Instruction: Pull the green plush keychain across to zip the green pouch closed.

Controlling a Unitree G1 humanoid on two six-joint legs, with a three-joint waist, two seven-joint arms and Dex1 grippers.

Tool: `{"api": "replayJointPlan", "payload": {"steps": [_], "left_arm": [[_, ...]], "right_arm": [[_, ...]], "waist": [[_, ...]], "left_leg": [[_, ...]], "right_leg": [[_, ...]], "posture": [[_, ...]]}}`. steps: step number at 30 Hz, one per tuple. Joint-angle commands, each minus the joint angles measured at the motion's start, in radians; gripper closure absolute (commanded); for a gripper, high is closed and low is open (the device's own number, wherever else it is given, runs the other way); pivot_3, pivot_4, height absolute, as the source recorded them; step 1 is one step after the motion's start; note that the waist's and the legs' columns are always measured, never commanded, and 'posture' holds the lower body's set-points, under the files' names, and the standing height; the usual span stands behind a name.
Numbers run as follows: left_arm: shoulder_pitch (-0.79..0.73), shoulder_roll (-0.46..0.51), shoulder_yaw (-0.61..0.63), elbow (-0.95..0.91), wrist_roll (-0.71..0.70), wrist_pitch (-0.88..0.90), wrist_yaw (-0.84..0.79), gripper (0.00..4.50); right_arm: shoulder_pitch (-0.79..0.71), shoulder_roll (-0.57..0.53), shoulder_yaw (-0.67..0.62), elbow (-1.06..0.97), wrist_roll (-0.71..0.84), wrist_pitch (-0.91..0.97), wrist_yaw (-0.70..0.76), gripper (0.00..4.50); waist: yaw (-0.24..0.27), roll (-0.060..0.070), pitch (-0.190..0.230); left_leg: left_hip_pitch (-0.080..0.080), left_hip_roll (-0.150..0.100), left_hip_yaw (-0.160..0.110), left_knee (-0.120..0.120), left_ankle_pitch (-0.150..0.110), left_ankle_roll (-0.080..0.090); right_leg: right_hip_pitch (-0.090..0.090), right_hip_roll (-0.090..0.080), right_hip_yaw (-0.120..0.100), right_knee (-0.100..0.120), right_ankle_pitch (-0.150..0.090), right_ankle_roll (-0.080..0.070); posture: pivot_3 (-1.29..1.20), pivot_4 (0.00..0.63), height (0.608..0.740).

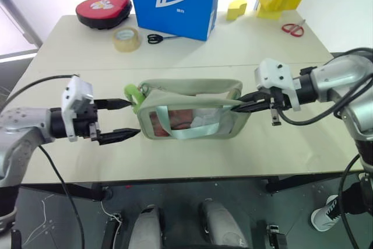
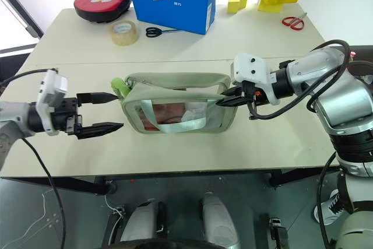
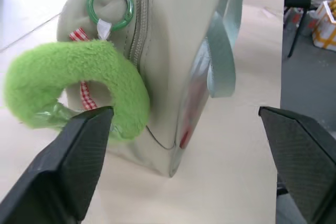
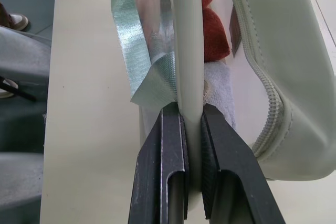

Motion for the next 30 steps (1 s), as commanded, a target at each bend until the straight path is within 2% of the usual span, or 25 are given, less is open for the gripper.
{"api": "replayJointPlan", "payload": {"steps": [1, 4, 9, 13, 18, 22, 26, 27, 30], "left_arm": [[-0.051, 0.048, 0.095, 0.078, -0.002, -0.027, -0.007, 0.06], [-0.074, 0.06, 0.073, 0.152, 0.047, -0.064, -0.009, 0.06], [-0.19, -0.025, -0.051, 0.363, 0.175, -0.167, 0.021, 0.06], [-0.271, -0.103, -0.108, 0.454, 0.206, -0.188, 0.021, 0.06], [-0.316, -0.158, -0.134, 0.48, 0.201, -0.167, 0.001, 0.06], [-0.31, -0.147, -0.136, 0.463, 0.195, -0.142, -0.024, 1.94], [-0.291, -0.105, -0.112, 0.427, 0.181, -0.122, -0.061, 4.09], [-0.289, -0.098, -0.109, 0.421, 0.178, -0.118, -0.067, 4.42], [-0.3, -0.067, -0.088, 0.396, 0.155, -0.097, -0.086, 4.42]], "right_arm": [[-0.005, 0.003, -0.013, -0.029, 0.009, 0.0, -0.008, 4.5], [-0.003, 0.005, -0.015, -0.032, 0.012, -0.003, -0.011, 4.5], [0.003, 0.005, -0.017, -0.037, 0.013, -0.006, -0.012, 4.5], [0.006, 0.0, -0.024, -0.045, 0.017, -0.003, -0.011, 4.5], [0.006, -0.006, -0.026, -0.049, 0.017, 0.004, -0.016, 4.5], [0.001, -0.004, -0.025, -0.047, 0.018, 0.011, -0.024, 4.5], [0.0, -0.002, -0.024, -0.043, 0.018, 0.014, -0.029, 4.5], [0.0, -0.002, -0.023, -0.043, 0.018, 0.014, -0.03, 4.5], [-0.001, 0.002, -0.016, -0.037, 0.014, 0.016, -0.035, 4.5]], "waist": [[0.0, 0.0, 0.0], [-0.001, 0.0, 0.0], [0.001, 0.0, 0.0], [0.001, 0.0, 0.0], [-0.001, 0.0, 0.0], [-0.001, 0.0, 0.0], [-0.001, 0.0, 0.0], [0.0, 0.0, 0.0], [0.0, 0.0, 0.0]], "left_leg": [[0.0, 0.0, 0.0, 0.0, 0.0, 0.0], [0.0, 0.0, 0.001, 0.0, 0.0, 0.0], [0.0, -0.001, 0.002, 0.0, 0.0, 0.0], [0.0, -0.001, 0.002, 0.001, 0.0, 0.0], [0.0, 0.0, 0.001, 0.001, 0.0, 0.0], [0.0, 0.0, 0.0, 0.001, 0.0, 0.0], [0.0, 0.0, 0.0, 0.001, 0.0, 0.0], [0.0, 0.0, 0.0, 0.001, 0.0, 0.0], [0.0, 0.0, 0.0, 0.001, 0.0, 0.0]], "right_leg": [[0.0, 0.0, 0.0, 0.0, 0.0, 0.0], [0.0, 0.0, 0.0, 0.0, 0.0, 0.0], [0.0, 0.001, 0.0, 0.0, 0.0, 0.0], [0.0, 0.001, 0.0, 0.0, 0.0, 0.0], [0.0, 0.001, 0.0, 0.0, 0.0, 0.0], [0.0, 0.0, 0.0, 0.0, 0.0, 0.0], [0.0, 0.0, 0.0, 0.001, 0.0, 0.0], [0.0, 0.0, 0.0, 0.001, 0.0, 0.0], [0.0, 0.0, 0.0, 0.001, 0.0, 0.0]], "posture": [[0.0, 0.15, 0.737], [0.0, 0.15, 0.737], [0.0, 0.15, 0.737], [0.0, 0.15, 0.737], [0.0, 0.15, 0.737], [0.0, 0.15, 0.737], [0.0, 0.15, 0.737], [0.0, 0.15, 0.737], [0.0, 0.15, 0.737]]}}
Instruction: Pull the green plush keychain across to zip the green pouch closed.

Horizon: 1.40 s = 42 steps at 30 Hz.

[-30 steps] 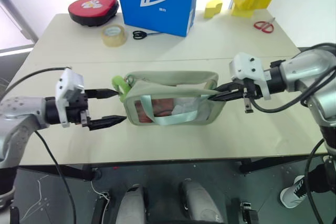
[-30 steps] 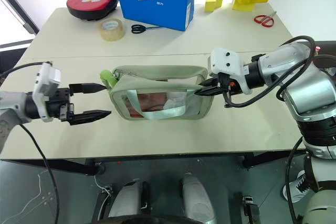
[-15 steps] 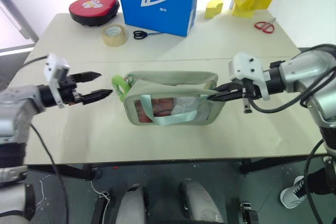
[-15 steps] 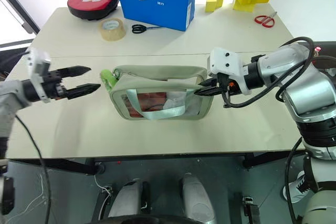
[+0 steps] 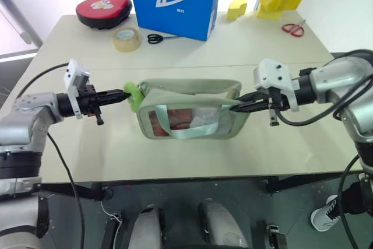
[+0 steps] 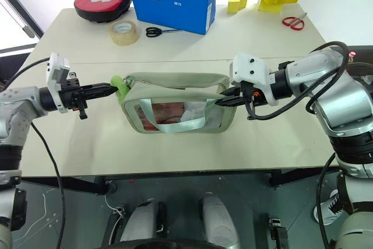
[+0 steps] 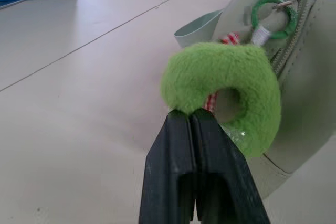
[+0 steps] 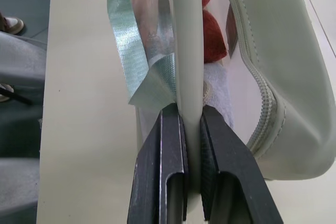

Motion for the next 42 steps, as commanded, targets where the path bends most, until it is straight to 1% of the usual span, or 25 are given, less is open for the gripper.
{"api": "replayJointPlan", "payload": {"steps": [1, 3, 5, 10, 15, 20, 23, 26, 29, 30, 36, 42], "left_arm": [[-0.022, 0.046, 0.056, -0.056, -0.044, 0.023, -0.028, 4.42], [-0.052, 0.052, 0.065, -0.064, -0.074, 0.059, -0.03, 4.42], [-0.125, 0.042, 0.087, -0.07, -0.153, 0.157, -0.011, 4.42], [-0.242, -0.002, 0.06, -0.099, -0.243, 0.331, 0.046, 4.42], [-0.287, -0.067, -0.023, -0.148, -0.234, 0.402, 0.089, 4.42], [-0.264, -0.114, -0.124, -0.198, -0.177, 0.394, 0.117, 4.42], [-0.268, -0.125, -0.133, -0.199, -0.182, 0.418, 0.129, 3.53], [-0.282, -0.12, -0.112, -0.199, -0.201, 0.434, 0.126, 2.04], [-0.296, -0.098, -0.115, -0.186, -0.175, 0.417, 0.121, 0.46], [-0.3, -0.089, -0.116, -0.176, -0.161, 0.403, 0.119, 0.03], [-0.341, -0.004, -0.106, -0.093, -0.107, 0.338, 0.056, 0.03], [-0.369, 0.037, -0.093, -0.031, -0.074, 0.288, 0.023, 0.03]], "right_arm": [[-0.011, 0.0, -0.01, -0.015, 0.002, 0.002, -0.008, 4.5], [-0.014, 0.002, -0.006, -0.01, -0.002, 0.003, -0.011, 4.5], [-0.015, 0.005, -0.002, -0.01, -0.004, 0.005, -0.013, 4.5], [-0.014, 0.014, 0.006, -0.008, -0.012, 0.008, -0.02, 4.5], [-0.016, 0.019, 0.015, -0.002, -0.022, 0.004, -0.024, 4.5], [-0.011, 0.02, 0.015, -0.009, -0.024, 0.007, -0.03, 4.5], [-0.011, 0.02, 0.014, -0.01, -0.023, 0.008, -0.032, 4.5], [-0.011, 0.02, 0.014, -0.011, -0.024, 0.009, -0.035, 4.5], [-0.014, 0.024, 0.015, -0.007, -0.024, 0.008, -0.037, 4.5], [-0.014, 0.025, 0.016, -0.006, -0.025, 0.007, -0.038, 4.5], [-0.017, 0.034, 0.018, -0.004, -0.026, 0.005, -0.042, 4.5], [-0.018, 0.043, 0.02, -0.003, -0.028, 0.006, -0.045, 4.5]], "waist": [[0.0, 0.0, 0.0], [0.001, 0.0, 0.0], [0.002, 0.0, 0.0], [0.002, 0.0, 0.0], [-0.001, 0.0, 0.0], [0.001, -0.001, 0.0], [0.0, -0.001, 0.0], [0.0, 0.0, 0.0], [0.001, -0.001, 0.0], [0.001, -0.001, 0.0], [-0.001, 0.0, 0.0], [-0.001, 0.0, 0.0]], "left_leg": [[0.0, 0.0, 0.0, 0.0, 0.0, 0.0], [0.0, 0.0, 0.0, 0.0, 0.0, 0.0], [0.0, 0.0, 0.0, 0.0, 0.0, 0.0], [0.0, -0.001, 0.0, 0.001, 0.0, 0.0], [0.0, 0.0, -0.001, 0.001, 0.0, 0.0], [0.0, 0.0, -0.001, 0.001, 0.0, 0.0], [0.0, -0.001, -0.001, 0.001, 0.0, 0.0], [0.0, -0.001, -0.001, 0.001, 0.0, 0.0], [0.0, -0.001, -0.001, 0.001, 0.0, 0.0], [0.0, -0.001, -0.001, 0.001, 0.0, 0.0], [0.0, -0.001, -0.001, 0.001, 0.0, 0.0], [0.0, -0.001, -0.001, 0.001, 0.0, 0.0]], "right_leg": [[0.0, 0.0, 0.0, 0.0, 0.0, 0.0], [0.0, 0.0, 0.0, 0.0, 0.0, 0.0], [0.0, 0.0, 0.0, 0.0, 0.0, 0.0], [0.001, 0.0, -0.001, 0.0, 0.0, 0.0], [0.001, 0.001, 0.0, 0.001, 0.0, 0.0], [0.001, 0.0, 0.0, 0.001, 0.0, 0.0], [0.001, 0.0, 0.0, 0.001, 0.0, 0.0], [0.001, 0.0, 0.0, 0.001, 0.0, 0.0], [0.001, 0.0, 0.0, 0.001, 0.0, 0.0], [0.001, 0.0, 0.0, 0.001, 0.0, 0.0], [0.001, 0.001, 0.0, 0.001, 0.0, 0.0], [0.001, 0.001, 0.0, 0.001, 0.0, 0.0]], "posture": [[0.0, 0.15, 0.737], [0.0, 0.15, 0.737], [0.0, 0.15, 0.737], [0.0, 0.15, 0.737], [0.0, 0.15, 0.737], [0.0, 0.15, 0.737], [0.0, 0.15, 0.737], [0.0, 0.15, 0.737], [0.0, 0.15, 0.737], [0.0, 0.15, 0.737], [0.0, 0.15, 0.737], [0.0, 0.15, 0.737]]}}
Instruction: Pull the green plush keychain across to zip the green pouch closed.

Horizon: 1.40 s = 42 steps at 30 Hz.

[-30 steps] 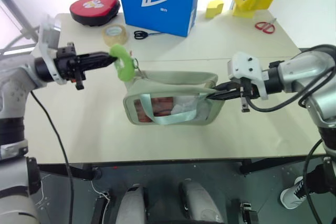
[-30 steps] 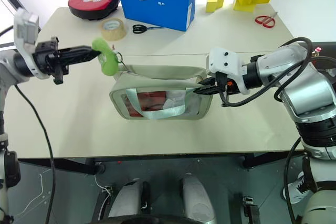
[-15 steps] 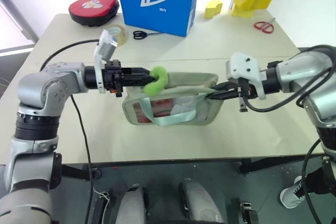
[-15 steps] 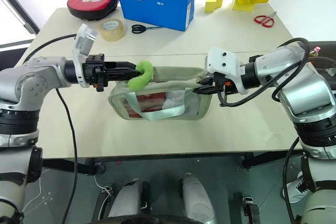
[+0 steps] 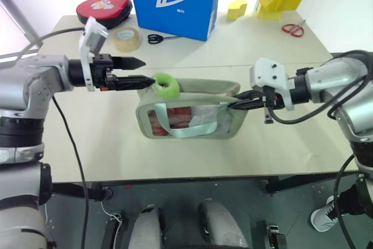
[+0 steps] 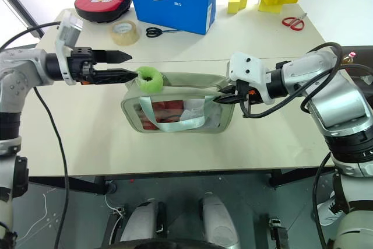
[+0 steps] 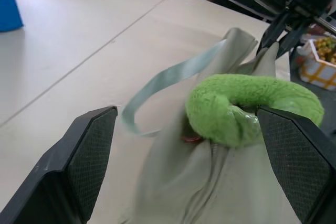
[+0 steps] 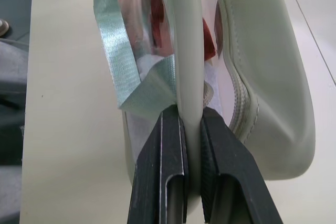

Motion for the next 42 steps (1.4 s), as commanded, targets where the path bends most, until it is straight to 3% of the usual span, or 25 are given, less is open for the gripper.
{"api": "replayJointPlan", "payload": {"steps": [1, 9, 15, 18, 25, 34, 38, 42], "left_arm": [[-0.024, 0.028, 0.057, 0.001, 0.005, -0.056, -0.026, 0.03], [0.247, 0.105, 0.157, -0.138, -0.029, -0.173, -0.164, 0.03], [0.375, 0.102, 0.14, -0.231, -0.013, -0.231, -0.17, 0.03], [0.389, 0.075, 0.126, -0.259, -0.018, -0.231, -0.146, 0.9], [0.389, 0.07, 0.096, -0.279, -0.01, -0.224, -0.139, 4.42], [0.375, 0.073, 0.084, -0.269, 0.017, -0.243, -0.124, 4.42], [0.359, 0.07, 0.071, -0.257, 0.027, -0.246, -0.128, 4.5], [0.346, 0.062, 0.06, -0.252, 0.033, -0.247, -0.127, 4.5]], "right_arm": [[-0.011, 0.013, 0.006, -0.008, 0.003, -0.001, -0.002, 4.5], [-0.011, 0.01, 0.004, -0.01, 0.003, 0.005, 0.004, 4.5], [-0.018, 0.01, 0.009, 0.001, -0.001, 0.003, 0.011, 4.5], [-0.021, 0.009, 0.009, 0.002, 0.001, 0.005, 0.014, 4.5], [-0.018, 0.004, 0.004, -0.007, 0.003, 0.011, 0.015, 4.5], [0.011, 0.016, -0.043, -0.017, 0.02, -0.054, 0.005, 4.5], [0.03, -0.024, -0.091, -0.036, 0.072, -0.061, 0.058, 2.93], [0.024, -0.041, -0.189, -0.02, 0.153, -0.092, 0.097, 0.82]], "waist": [[-0.001, 0.0, 0.0], [-0.001, 0.0, 0.0], [0.001, 0.0, 0.0], [0.001, 0.0, 0.0], [0.0, 0.0, 0.0], [0.001, 0.0, 0.0], [0.002, 0.0, 0.0], [0.008, 0.0, 0.0]], "left_leg": [[0.0, 0.0, 0.0, 0.0, 0.0, 0.0], [0.001, 0.001, 0.001, -0.001, 0.0, 0.0], [0.0, 0.001, 0.001, 0.0, 0.0, 0.0], [0.0, 0.001, 0.001, 0.0, 0.0, 0.0], [0.0, 0.001, 0.001, 0.0, 0.0, 0.0], [0.0, 0.001, 0.0, 0.0, 0.0, 0.0], [0.0, 0.0, 0.001, 0.0, 0.0, 0.0], [0.0, 0.0, 0.001, 0.0, 0.0, 0.0]], "right_leg": [[0.0, 0.0, 0.0, 0.0, 0.0, 0.0], [-0.001, 0.0, 0.001, 0.001, 0.0, 0.0], [0.0, 0.0, 0.001, 0.0, 0.0, 0.0], [0.0, 0.0, 0.001, 0.0, 0.0, 0.0], [0.0, 0.0, 0.001, 0.0, 0.0, 0.0], [0.0, 0.0, 0.001, 0.0, 0.0, 0.0], [0.0, 0.0, 0.001, 0.0, 0.0, 0.0], [0.0, 0.0, 0.001, 0.0, 0.0, 0.0]], "posture": [[0.0, 0.15, 0.737], [0.0, 0.15, 0.737], [0.0, 0.15, 0.737], [0.0, 0.15, 0.737], [0.0, 0.15, 0.737], [0.0, 0.15, 0.737], [0.0, 0.15, 0.737], [0.0, 0.15, 0.737]]}}
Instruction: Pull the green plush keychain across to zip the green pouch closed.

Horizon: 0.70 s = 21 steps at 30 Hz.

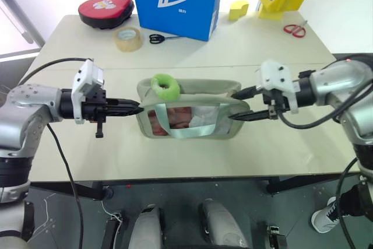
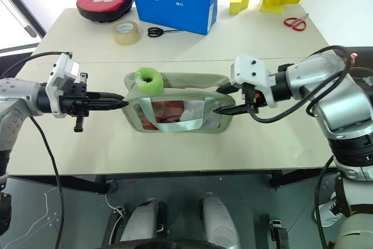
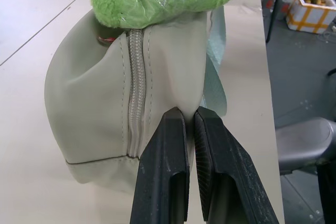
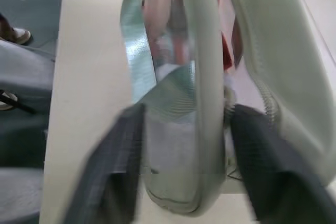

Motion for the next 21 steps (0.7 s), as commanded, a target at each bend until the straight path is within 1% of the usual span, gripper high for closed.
{"api": "replayJointPlan", "payload": {"steps": [1, 3, 5, 7, 11, 12, 16, 19, 20, 21], "left_arm": [[-0.017, -0.002, -0.009, -0.007, 0.007, -0.013, 0.0, 4.5], [-0.014, -0.006, -0.011, -0.012, 0.008, -0.014, 0.003, 4.5], [-0.008, -0.01, -0.014, -0.018, 0.009, -0.016, 0.007, 4.5], [-0.004, -0.015, -0.016, -0.023, 0.009, -0.017, 0.013, 4.5], [-0.006, -0.026, -0.021, -0.026, 0.013, -0.016, 0.024, 4.5], [-0.007, -0.027, -0.02, -0.027, 0.011, -0.015, 0.026, 4.5], [-0.006, -0.027, -0.02, -0.03, 0.01, -0.013, 0.034, 4.5], [-0.003, -0.026, -0.019, -0.035, 0.006, -0.011, 0.041, 4.5], [-0.001, -0.025, -0.018, -0.036, 0.005, -0.01, 0.043, 4.5], [0.0, -0.025, -0.018, -0.036, 0.005, -0.011, 0.044, 4.5]], "right_arm": [[-0.034, -0.018, -0.139, -0.013, 0.117, -0.031, 0.051, 0.37], [-0.084, 0.005, -0.179, -0.001, 0.186, -0.021, 0.066, 0.37], [-0.145, 0.045, -0.167, 0.017, 0.213, -0.012, 0.049, 0.37], [-0.213, 0.102, -0.096, 0.05, 0.165, -0.022, 0.012, 0.37], [-0.337, 0.26, 0.099, 0.157, -0.016, -0.128, -0.051, 0.37], [-0.358, 0.289, 0.129, 0.178, -0.044, -0.142, -0.059, 0.37], [-0.411, 0.379, 0.2, 0.241, -0.109, -0.172, -0.075, 0.37], [-0.424, 0.414, 0.231, 0.266, -0.147, -0.181, -0.082, 0.37], [-0.427, 0.421, 0.24, 0.277, -0.162, -0.18, -0.087, 0.6], [-0.429, 0.424, 0.243, 0.284, -0.169, -0.18, -0.086, 0.94]], "waist": [[0.003, 0.0, 0.0], [0.006, 0.0, 0.0], [0.005, 0.0, 0.0], [0.003, 0.0, 0.0], [0.002, 0.0, 0.0], [0.001, 0.0, 0.0], [0.018, 0.0, 0.0], [0.02, 0.0, 0.0], [0.02, 0.0, 0.0], [0.019, 0.0, 0.0]], "left_leg": [[0.0, 0.0, 0.0, 0.0, 0.0, 0.0], [0.0, 0.0, 0.0, 0.0, 0.0, 0.0], [0.0, 0.0, 0.0, 0.0, 0.0, 0.0], [0.001, 0.0, 0.0, 0.0, 0.0, 0.0], [0.001, 0.0, 0.0, 0.0, 0.0, 0.0], [0.001, 0.0, 0.001, 0.0, 0.0, 0.0], [-0.001, 0.0, 0.0, 0.0, 0.0, 0.0], [-0.001, 0.0, 0.0, 0.0, 0.0, 0.0], [-0.001, 0.0, 0.0, 0.0, 0.0, 0.0], [-0.001, 0.0, 0.0, 0.0, 0.0, 0.0]], "right_leg": [[0.0, 0.0, 0.0, 0.0, 0.0, 0.0], [0.0, 0.0, 0.0, 0.0, 0.0, 0.0], [0.0, 0.0, 0.0, 0.0, 0.0, 0.0], [0.0, 0.0, 0.0, 0.0, 0.0, 0.0], [0.001, 0.0, 0.0, 0.0, 0.0, 0.0], [0.001, 0.0, 0.0, 0.0, 0.0, 0.0], [-0.001, -0.001, -0.001, 0.0, 0.0, 0.0], [-0.001, -0.002, -0.001, -0.001, 0.0, 0.0], [-0.001, -0.002, -0.001, -0.001, 0.0, 0.0], [-0.001, -0.002, -0.001, -0.001, 0.0, 0.0]], "posture": [[0.0, 0.15, 0.737], [0.0, 0.15, 0.737], [0.0, 0.15, 0.737], [0.0, 0.15, 0.737], [0.0, 0.15, 0.737], [0.0, 0.15, 0.737], [0.0, 0.15, 0.737], [0.0, 0.15, 0.737], [0.0, 0.15, 0.737], [0.0, 0.15, 0.737]]}}
